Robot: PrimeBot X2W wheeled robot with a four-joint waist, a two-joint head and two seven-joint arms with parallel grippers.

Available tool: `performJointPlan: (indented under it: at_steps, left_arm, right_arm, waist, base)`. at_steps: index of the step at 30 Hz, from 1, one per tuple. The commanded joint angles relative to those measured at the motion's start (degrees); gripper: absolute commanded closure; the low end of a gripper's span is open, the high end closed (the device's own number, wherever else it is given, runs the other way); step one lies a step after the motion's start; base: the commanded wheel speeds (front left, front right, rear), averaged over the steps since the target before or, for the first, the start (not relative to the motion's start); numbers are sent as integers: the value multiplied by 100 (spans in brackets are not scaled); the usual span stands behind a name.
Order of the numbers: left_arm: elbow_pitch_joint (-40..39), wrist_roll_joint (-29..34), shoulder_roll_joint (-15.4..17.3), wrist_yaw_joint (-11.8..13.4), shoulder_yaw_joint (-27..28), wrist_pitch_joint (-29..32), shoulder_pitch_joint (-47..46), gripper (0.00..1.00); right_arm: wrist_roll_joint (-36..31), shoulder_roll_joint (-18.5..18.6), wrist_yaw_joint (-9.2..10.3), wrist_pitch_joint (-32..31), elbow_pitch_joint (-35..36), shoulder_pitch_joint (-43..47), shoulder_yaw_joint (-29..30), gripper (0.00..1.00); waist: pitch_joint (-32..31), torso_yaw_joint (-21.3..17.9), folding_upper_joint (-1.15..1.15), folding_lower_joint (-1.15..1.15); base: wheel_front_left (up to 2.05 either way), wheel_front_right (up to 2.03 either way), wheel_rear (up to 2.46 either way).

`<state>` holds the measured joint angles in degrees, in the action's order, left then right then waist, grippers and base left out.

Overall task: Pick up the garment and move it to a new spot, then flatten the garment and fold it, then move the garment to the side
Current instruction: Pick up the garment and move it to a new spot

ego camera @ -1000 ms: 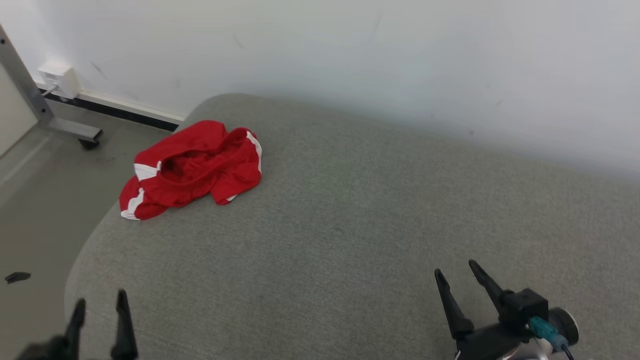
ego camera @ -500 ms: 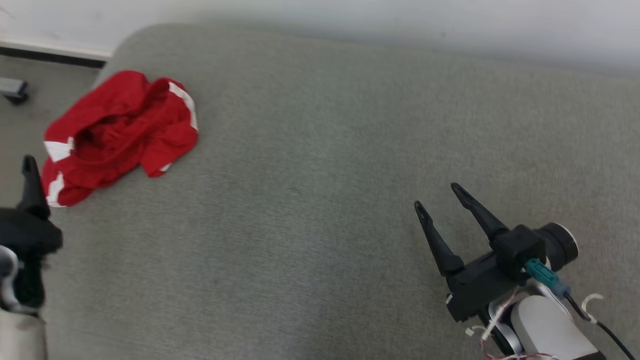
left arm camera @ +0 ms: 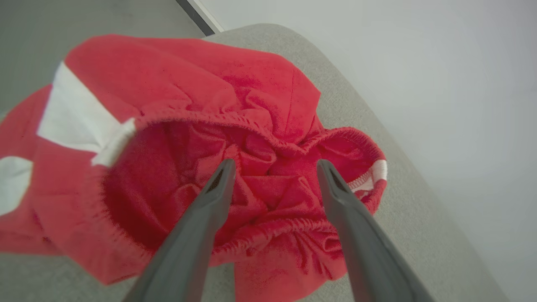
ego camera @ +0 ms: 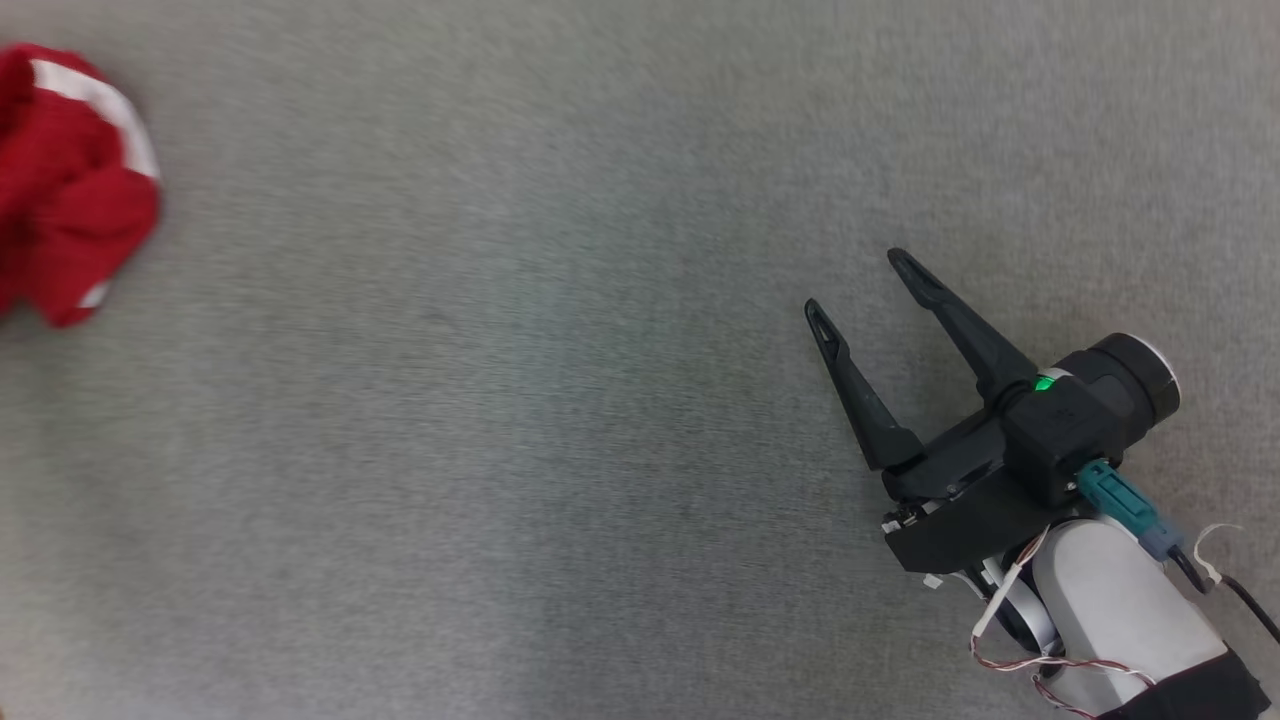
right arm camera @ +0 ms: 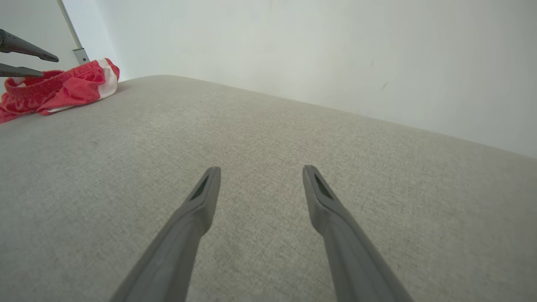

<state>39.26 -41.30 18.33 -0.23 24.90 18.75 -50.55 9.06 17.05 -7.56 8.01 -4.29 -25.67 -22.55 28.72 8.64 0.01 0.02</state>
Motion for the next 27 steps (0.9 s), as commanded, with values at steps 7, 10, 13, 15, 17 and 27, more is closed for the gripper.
performJointPlan:
  at_steps: [7,10,13,15,17,27]
  left_arm:
    - [-166,87,98,642,-85,747,-42,0]
    - [-114,71,-122,896,-225,1278,180,0]
    - [-209,75,-254,1030,-335,1606,397,100]
    - [-296,61,-300,1088,-347,1718,517,100]
    - [-453,26,-261,1093,-283,1655,611,100]
    - [-1262,36,169,728,-106,1155,613,100]
  right_arm:
    - [-116,-78,17,48,156,117,163,0]
    - [-117,-99,17,76,137,153,214,0]
    - [-133,-123,17,93,107,168,246,0]
    - [-126,-136,17,125,75,147,254,0]
    - [-125,-162,17,151,59,138,250,0]
    - [31,-360,17,391,-359,197,163,0]
  waist:
    - [827,-647,-1,-2]
    - [827,-682,-1,-2]
    - [760,-703,-1,-2]
    - [684,-707,-1,-2]
    - [587,-694,-1,-2]
    - [-312,-550,-1,-2]
  base:
    - [0,0,0]
    - [0,0,0]
    - [0,0,0]
    - [0,0,0]
    - [0,0,0]
    - [0,0,0]
